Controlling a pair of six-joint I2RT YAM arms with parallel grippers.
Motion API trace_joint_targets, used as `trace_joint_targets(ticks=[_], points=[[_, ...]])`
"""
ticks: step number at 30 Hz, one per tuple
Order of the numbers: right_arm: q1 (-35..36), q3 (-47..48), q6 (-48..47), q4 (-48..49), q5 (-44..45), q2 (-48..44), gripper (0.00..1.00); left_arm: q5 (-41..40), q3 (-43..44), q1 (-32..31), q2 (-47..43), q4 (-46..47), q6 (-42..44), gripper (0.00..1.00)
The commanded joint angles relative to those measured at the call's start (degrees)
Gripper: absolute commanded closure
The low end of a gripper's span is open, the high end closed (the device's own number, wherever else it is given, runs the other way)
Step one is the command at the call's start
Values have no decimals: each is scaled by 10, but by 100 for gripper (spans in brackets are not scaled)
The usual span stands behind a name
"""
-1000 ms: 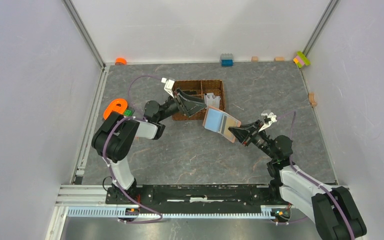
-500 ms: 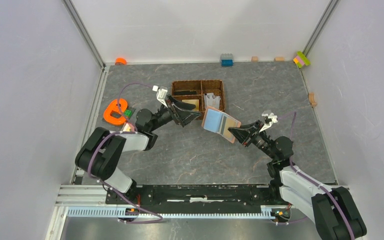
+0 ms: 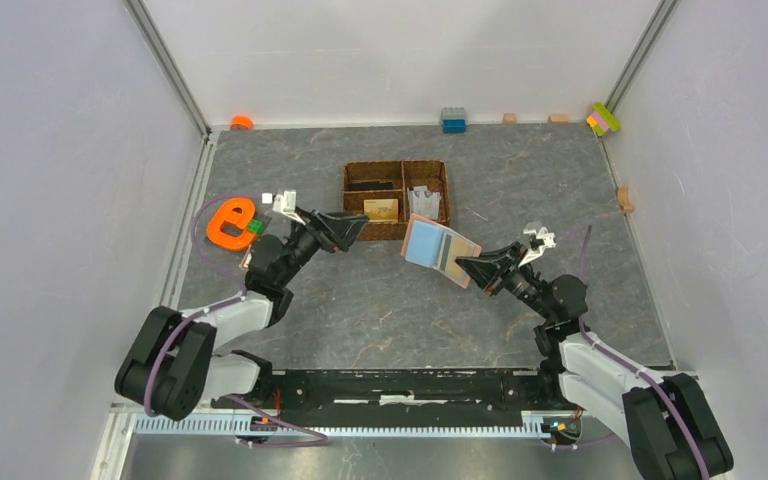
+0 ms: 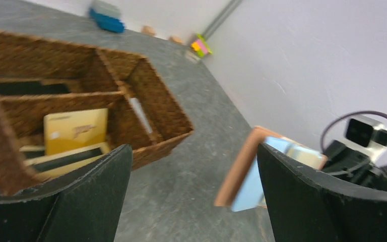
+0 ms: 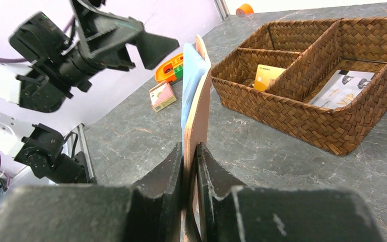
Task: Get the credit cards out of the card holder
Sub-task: Remove the credit card from the card holder.
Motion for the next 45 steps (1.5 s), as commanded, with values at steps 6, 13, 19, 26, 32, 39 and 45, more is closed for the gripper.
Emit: trace_joint_targets(ticks=[6, 13, 19, 26, 32, 39, 45], points=[[-1, -9, 14, 57, -12, -14, 97, 85, -17, -20, 55, 126, 42, 0], [0, -12, 23, 65, -19, -21, 97, 130, -9, -71, 62, 126, 108, 3], [-1, 0, 35, 83, -60, 4, 97, 150, 19, -105, 112, 128, 134, 12], [-2, 2, 49, 113, -70, 32, 98, 175, 38, -117, 135, 126, 131, 40], [-1, 6, 53, 122, -75, 47, 98, 202, 53, -125, 158, 134, 119, 40], [-1, 9, 47, 118, -70, 55, 100, 224, 58, -126, 175, 158, 105, 87], [-1, 17, 15, 70, -43, 54, 100, 263, 72, -143, 203, 202, 83, 98]])
